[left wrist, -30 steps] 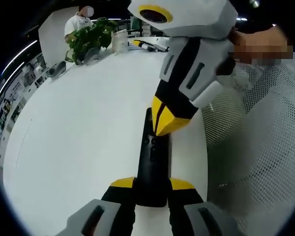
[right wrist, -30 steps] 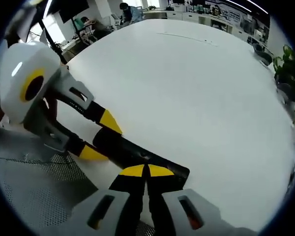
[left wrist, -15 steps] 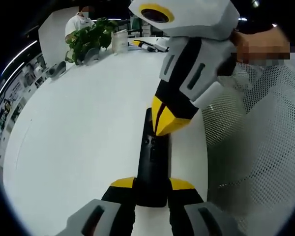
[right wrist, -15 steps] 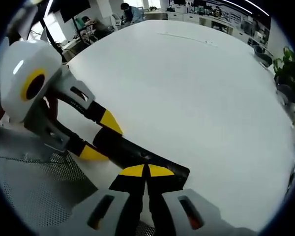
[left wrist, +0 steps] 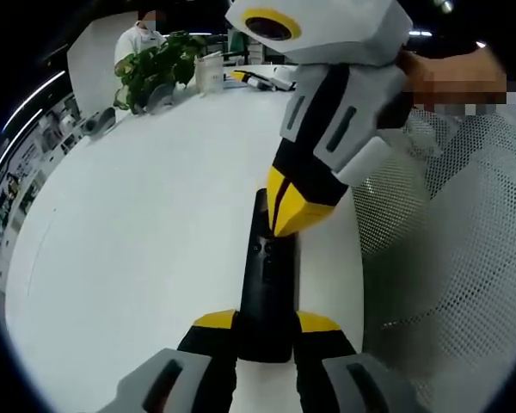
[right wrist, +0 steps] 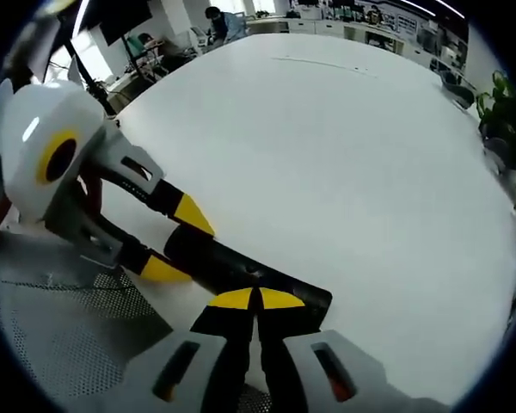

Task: Press the specified remote control buttons in sequence, fully releasing each button before pressing the next.

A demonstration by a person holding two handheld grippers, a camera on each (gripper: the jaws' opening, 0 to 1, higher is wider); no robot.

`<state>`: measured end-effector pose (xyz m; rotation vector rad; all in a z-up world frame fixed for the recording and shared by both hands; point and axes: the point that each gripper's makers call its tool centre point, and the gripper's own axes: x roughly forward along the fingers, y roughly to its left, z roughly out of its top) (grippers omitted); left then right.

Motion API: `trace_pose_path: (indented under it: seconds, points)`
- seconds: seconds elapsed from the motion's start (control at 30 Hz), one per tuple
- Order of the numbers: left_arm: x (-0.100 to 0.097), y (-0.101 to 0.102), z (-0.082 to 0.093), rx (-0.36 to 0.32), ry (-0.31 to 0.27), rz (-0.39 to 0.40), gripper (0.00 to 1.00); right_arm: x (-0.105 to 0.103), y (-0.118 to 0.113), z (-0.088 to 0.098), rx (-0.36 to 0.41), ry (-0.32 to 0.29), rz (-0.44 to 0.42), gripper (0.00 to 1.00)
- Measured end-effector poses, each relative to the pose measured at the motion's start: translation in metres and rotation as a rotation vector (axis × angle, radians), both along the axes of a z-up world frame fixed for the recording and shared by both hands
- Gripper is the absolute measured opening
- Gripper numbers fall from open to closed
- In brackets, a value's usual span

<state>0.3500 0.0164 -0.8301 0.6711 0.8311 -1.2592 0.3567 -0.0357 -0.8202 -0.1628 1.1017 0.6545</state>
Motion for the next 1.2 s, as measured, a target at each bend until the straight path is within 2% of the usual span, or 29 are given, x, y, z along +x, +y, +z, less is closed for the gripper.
trace_pose_path:
  seconds: [0.43,0.93,1.2]
  points:
    - [0.0005,-0.0001,-0.0001,-0.002,-0.001,0.000,0.24,-0.0030,-0.0043,-0.0007,-0.006,0.026,-0.002,0.00]
    - [0.0002,-0.0004,-0.0004,-0.002,0.000,0.001,0.25,-0.0045,-0.0044,-0.0033,-0.045,0.016,0.024,0.00]
    - [-0.0001,-0.0004,0.0000,0.000,-0.001,0.000,0.25,-0.0043,-0.0047,-0.0031,-0.034,0.026,0.010,0.00]
